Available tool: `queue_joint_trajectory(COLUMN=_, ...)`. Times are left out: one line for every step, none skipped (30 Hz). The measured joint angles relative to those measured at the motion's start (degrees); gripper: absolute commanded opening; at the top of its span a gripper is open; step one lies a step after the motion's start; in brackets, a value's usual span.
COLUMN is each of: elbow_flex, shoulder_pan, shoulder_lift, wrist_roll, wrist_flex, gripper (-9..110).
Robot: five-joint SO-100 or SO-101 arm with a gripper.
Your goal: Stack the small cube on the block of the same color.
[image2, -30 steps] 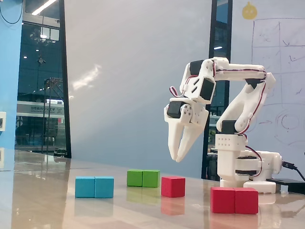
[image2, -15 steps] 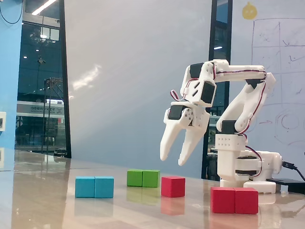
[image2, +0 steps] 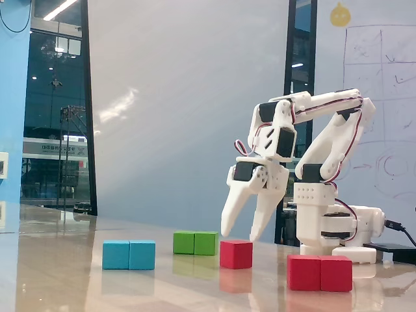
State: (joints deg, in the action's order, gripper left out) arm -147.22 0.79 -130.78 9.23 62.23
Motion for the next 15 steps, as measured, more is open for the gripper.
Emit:
queue_joint_trajectory(elbow_flex=-0.62, shoulder_pan=0.00, shoulder_lift=0.00, wrist_roll=0.35, wrist_flex=-0.70, gripper=24)
queue_joint_trajectory(elbow_flex=-1.05, shoulder_pan=0.00, shoulder_lift=0.09, wrist_roll=0.62, wrist_flex=-1.32, gripper=24)
queue_joint_trajectory(elbow_flex=-1.49, shoulder_pan=0.00, shoulder_lift=0.09, wrist_roll=0.79, wrist_flex=-1.93, gripper=24)
queue_joint_trajectory(elbow_flex=-2.02, shoulder_pan=0.00, shoulder_lift=0.09, wrist_roll=1.14, wrist_flex=-2.55, gripper=24)
queue_joint_trajectory(elbow_flex=-2.46, shoulder_pan=0.00, shoulder_lift=0.09, wrist_roll=1.23, wrist_flex=-3.08, gripper=24)
queue_joint_trajectory(elbow_flex=-2.72, shoulder_pan=0.00, shoulder_lift=0.09, wrist_roll=1.41, wrist_flex=-3.60, gripper=24)
queue_joint_trajectory(elbow_flex=-2.99, shoulder_pan=0.00, shoulder_lift=0.09, wrist_roll=1.49, wrist_flex=-4.04, gripper=24)
queue_joint_trajectory(elbow_flex=-3.16, shoulder_pan=0.00, shoulder_lift=0.09, wrist_roll=1.58, wrist_flex=-4.39, gripper=24)
queue_joint_trajectory(elbow_flex=-3.25, shoulder_pan=0.00, shoulder_lift=0.18, wrist_roll=1.58, wrist_flex=-4.75, gripper=24)
queue_joint_trajectory(elbow_flex=-3.34, shoulder_pan=0.00, shoulder_lift=0.44, wrist_roll=1.67, wrist_flex=-5.01, gripper=24)
queue_joint_trajectory(elbow_flex=-3.43, shoulder_pan=0.00, shoulder_lift=0.79, wrist_roll=1.67, wrist_flex=-5.27, gripper=24)
queue_joint_trajectory(elbow_flex=-3.43, shoulder_pan=0.00, shoulder_lift=1.23, wrist_roll=1.67, wrist_flex=-5.54, gripper=24)
queue_joint_trajectory(elbow_flex=-3.43, shoulder_pan=0.00, shoulder_lift=1.76, wrist_roll=1.67, wrist_flex=-5.71, gripper=24)
queue_joint_trajectory(elbow_flex=-3.43, shoulder_pan=0.00, shoulder_lift=2.46, wrist_roll=1.67, wrist_flex=-6.06, gripper=24)
queue_joint_trajectory(elbow_flex=-3.43, shoulder_pan=0.09, shoulder_lift=3.08, wrist_roll=1.67, wrist_flex=-6.42, gripper=24)
